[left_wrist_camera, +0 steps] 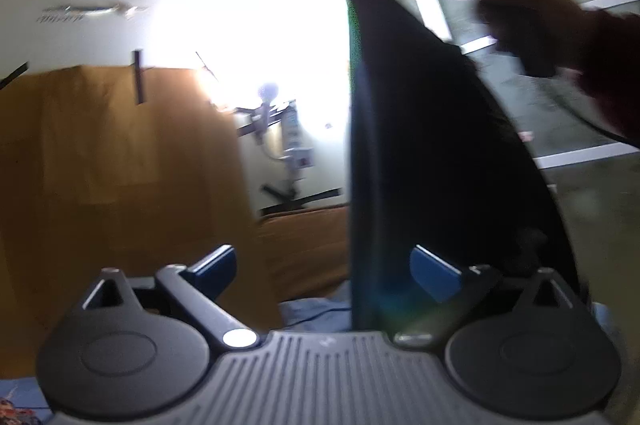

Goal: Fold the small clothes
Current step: 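Lift the navy sweater high with both grippers and shake it out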

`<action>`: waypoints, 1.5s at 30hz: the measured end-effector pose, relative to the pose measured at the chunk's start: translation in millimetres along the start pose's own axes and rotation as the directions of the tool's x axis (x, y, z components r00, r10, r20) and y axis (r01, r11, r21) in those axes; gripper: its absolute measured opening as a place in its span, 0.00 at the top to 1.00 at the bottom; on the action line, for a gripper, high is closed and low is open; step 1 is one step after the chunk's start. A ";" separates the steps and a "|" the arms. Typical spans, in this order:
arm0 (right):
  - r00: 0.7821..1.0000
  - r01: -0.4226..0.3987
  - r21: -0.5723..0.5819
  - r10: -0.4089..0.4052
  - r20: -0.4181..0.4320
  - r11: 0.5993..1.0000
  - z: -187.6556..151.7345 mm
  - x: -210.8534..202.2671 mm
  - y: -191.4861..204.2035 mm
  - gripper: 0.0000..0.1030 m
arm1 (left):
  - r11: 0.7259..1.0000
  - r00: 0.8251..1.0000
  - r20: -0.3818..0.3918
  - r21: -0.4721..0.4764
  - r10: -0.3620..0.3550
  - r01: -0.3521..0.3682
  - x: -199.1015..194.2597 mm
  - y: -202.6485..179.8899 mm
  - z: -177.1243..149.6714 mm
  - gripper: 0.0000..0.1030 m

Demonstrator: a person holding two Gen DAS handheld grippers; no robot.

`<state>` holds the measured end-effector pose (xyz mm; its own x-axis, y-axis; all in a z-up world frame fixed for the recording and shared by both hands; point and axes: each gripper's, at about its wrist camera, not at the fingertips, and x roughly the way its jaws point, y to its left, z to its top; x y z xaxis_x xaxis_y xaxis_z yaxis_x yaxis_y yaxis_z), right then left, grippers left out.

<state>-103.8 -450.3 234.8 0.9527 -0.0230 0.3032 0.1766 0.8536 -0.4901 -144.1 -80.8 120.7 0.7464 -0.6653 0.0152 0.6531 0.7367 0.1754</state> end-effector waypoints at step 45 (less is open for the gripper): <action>0.999 -0.034 0.385 0.033 0.009 0.922 10.9 -67.6 -123.9 0.94 | 0.913 0.883 0.231 -0.126 0.408 -0.389 -100.4 71.0 189.2 0.90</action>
<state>-192.8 -548.8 283.9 0.9557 0.0099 0.2941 0.0352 0.9884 -0.1476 -196.9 15.4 317.9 0.8962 -0.3146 0.3128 0.3217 0.9464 0.0302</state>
